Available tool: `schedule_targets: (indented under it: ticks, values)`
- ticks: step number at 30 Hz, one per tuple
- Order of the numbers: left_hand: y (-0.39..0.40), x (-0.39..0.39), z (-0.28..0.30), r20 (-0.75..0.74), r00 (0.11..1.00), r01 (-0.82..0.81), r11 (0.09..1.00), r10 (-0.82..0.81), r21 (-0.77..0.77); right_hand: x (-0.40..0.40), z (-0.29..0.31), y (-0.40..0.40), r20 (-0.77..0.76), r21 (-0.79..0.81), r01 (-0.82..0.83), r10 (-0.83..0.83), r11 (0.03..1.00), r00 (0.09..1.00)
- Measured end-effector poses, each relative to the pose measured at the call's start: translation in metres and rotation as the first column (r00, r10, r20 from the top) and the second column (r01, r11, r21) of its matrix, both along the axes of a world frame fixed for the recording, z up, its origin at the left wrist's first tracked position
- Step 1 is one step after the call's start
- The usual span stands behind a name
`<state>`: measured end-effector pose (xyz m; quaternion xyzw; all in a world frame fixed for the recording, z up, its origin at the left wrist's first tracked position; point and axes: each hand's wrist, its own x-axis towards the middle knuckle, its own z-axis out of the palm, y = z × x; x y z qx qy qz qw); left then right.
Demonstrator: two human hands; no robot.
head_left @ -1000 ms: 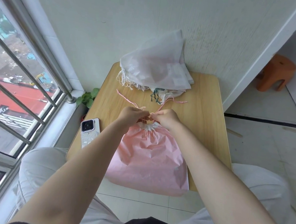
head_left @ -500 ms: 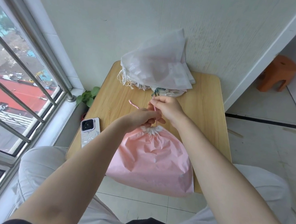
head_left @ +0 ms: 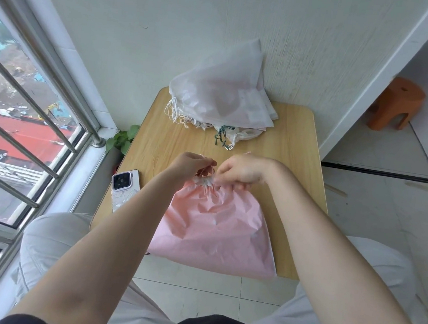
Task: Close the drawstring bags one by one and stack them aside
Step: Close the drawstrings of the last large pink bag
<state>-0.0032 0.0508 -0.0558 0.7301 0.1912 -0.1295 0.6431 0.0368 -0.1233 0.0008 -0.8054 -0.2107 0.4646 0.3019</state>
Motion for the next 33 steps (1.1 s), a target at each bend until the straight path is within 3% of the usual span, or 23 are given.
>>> schedule_targets:
  ticks: [2, 4, 8, 11, 16, 24, 30, 33]
  values:
    - [0.0, 0.001, 0.0, 0.013, 1.0, 0.019, 0.999, -0.02, 0.03, -0.006, 0.004, 0.003, -0.188, -0.022, -0.172, 0.165, 0.985, 0.968]
    - [0.001, 0.002, 0.002, 0.016, 0.999, 0.04, 0.996, -0.041, 0.077, -0.008, 0.002, 0.006, -0.205, -0.024, -0.179, 0.171, 0.983, 0.964]
    - [0.004, 0.002, 0.007, 0.028, 0.994, 0.104, 0.987, -0.108, 0.122, -0.003, -0.003, 0.012, 0.052, -0.041, 0.058, -0.056, 0.997, 0.997]
    - [0.007, 0.001, 0.01, 0.028, 0.991, 0.127, 0.985, -0.131, 0.114, 0.001, -0.015, 0.013, 0.277, 0.008, 0.266, -0.258, 0.964, 0.926]
    - [0.009, -0.001, 0.01, 0.014, 0.994, 0.105, 0.98, -0.109, 0.171, -0.007, -0.03, 0.023, 0.357, 0.101, 0.368, -0.379, 0.924, 0.854]
    - [0.014, -0.002, 0.014, -0.029, 0.988, 0.155, 0.956, -0.152, 0.249, -0.011, -0.037, 0.022, 0.15, 0.162, 0.356, -0.38, 0.92, 0.913]
    - [0.012, 0.001, 0.024, 0.008, 0.964, 0.241, 0.885, -0.266, 0.399, 0.0, -0.044, 0.023, 0.075, 0.162, 0.403, -0.419, 0.901, 0.905]
    - [0.012, 0.004, 0.027, 0.034, 0.946, 0.253, 0.796, -0.324, 0.55, 0.003, -0.049, 0.023, 0.059, 0.175, 0.417, -0.432, 0.892, 0.9]
